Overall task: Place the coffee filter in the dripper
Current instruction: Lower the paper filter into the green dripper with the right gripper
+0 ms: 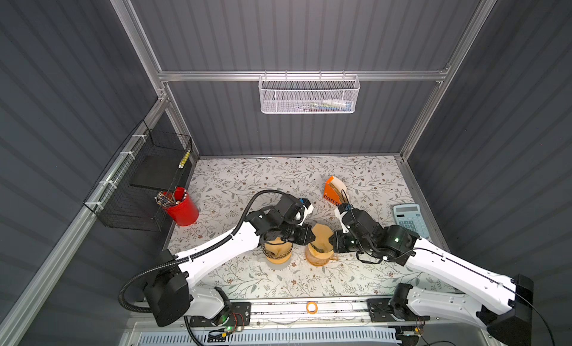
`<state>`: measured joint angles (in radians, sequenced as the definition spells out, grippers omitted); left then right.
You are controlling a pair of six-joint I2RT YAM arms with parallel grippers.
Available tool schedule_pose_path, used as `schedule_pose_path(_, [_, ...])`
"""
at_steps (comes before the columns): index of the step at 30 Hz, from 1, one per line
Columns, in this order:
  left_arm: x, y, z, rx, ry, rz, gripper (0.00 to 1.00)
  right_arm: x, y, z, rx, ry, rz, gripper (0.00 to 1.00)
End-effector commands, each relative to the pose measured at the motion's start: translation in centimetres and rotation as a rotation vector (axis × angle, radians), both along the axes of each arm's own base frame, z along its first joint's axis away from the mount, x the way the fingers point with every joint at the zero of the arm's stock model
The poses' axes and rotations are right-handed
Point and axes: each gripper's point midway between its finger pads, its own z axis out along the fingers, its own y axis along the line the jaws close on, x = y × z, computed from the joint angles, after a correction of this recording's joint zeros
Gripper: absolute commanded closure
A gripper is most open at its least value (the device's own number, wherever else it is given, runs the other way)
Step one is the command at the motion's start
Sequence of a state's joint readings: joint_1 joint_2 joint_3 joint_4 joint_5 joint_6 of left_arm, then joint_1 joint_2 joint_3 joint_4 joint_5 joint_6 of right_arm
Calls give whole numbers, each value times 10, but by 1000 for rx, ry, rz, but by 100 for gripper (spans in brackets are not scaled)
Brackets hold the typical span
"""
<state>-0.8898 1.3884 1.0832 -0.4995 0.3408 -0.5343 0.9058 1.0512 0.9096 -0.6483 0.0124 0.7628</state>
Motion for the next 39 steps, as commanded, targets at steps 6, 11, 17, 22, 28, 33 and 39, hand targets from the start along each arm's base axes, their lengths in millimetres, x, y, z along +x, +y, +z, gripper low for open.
schedule_pose_path(6, [10,-4,4,10,-36,26,85,3,-4,-4,33,1,-14,91])
schedule_pose_path(11, [11,-4,3,12,-34,36,85,2,-7,-10,29,10,-16,91])
schedule_pose_path(17, [11,-5,5,2,-34,41,85,1,-7,-11,27,10,-14,91])
schedule_pose_path(22, [11,-8,13,-20,-41,33,85,2,-5,-3,40,0,-7,91])
schedule_pose_path(28, [6,-15,29,-60,-58,5,85,2,-1,14,66,-15,10,91])
schedule_pose_path(33, [0,-19,40,-85,-73,-17,84,-1,0,25,96,-24,14,91])
schedule_pose_path(39, [-19,-27,37,-82,-50,-83,84,-9,7,28,102,-17,38,91])
